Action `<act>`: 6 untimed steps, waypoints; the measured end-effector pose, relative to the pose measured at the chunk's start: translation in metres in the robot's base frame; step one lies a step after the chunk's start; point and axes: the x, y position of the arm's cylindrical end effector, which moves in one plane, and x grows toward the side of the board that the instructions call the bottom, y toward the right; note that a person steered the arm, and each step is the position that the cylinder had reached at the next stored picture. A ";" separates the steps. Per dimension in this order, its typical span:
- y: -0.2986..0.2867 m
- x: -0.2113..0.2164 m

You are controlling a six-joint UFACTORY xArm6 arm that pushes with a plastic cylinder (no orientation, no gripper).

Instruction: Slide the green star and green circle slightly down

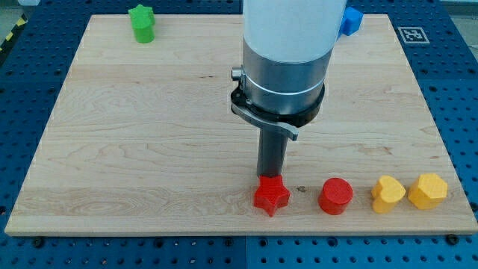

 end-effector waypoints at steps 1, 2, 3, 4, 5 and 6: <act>0.000 0.000; 0.000 0.000; 0.000 -0.024; -0.002 -0.112; -0.002 -0.192; -0.006 -0.252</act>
